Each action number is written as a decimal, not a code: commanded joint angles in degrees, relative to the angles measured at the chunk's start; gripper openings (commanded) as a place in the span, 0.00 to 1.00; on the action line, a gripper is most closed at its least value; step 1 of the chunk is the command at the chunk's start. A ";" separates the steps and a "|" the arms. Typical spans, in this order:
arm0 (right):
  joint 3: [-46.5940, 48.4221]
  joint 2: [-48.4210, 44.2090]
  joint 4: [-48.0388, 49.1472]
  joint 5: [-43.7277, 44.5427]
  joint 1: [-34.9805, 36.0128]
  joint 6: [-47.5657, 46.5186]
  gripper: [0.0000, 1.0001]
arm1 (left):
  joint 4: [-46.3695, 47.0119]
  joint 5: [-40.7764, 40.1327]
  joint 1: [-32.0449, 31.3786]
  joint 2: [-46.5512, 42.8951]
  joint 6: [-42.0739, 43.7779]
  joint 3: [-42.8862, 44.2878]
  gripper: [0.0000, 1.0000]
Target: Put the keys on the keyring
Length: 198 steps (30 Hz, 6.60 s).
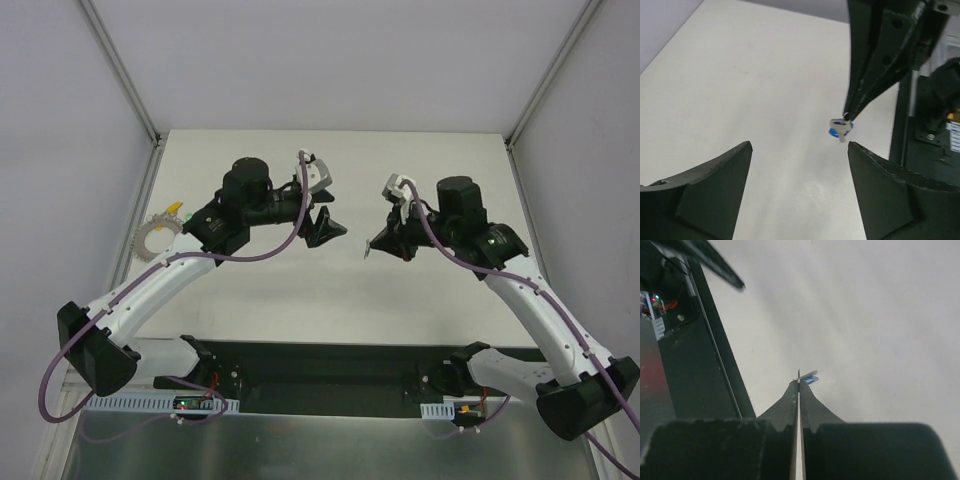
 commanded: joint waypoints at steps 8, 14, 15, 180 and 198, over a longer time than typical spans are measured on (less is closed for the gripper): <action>-13.90 4.19 -7.44 21.64 -0.32 11.25 0.01 | 4.72 -38.71 -0.02 -10.31 -1.50 -18.80 0.82; -11.62 16.84 -5.78 29.91 -0.32 14.42 0.01 | 4.83 -44.69 0.07 -15.42 -4.14 -26.10 0.82; -11.18 18.43 -4.98 30.62 -0.32 14.85 0.01 | 4.83 -45.05 -0.02 -15.95 -4.32 -26.73 0.82; -21.37 -20.67 12.51 41.70 -4.10 20.57 0.96 | -18.99 -34.43 36.02 11.55 -36.05 -20.32 0.93; -21.46 -18.39 13.57 38.63 -4.10 21.54 0.96 | -18.38 -24.32 23.54 10.95 -45.10 -26.81 0.42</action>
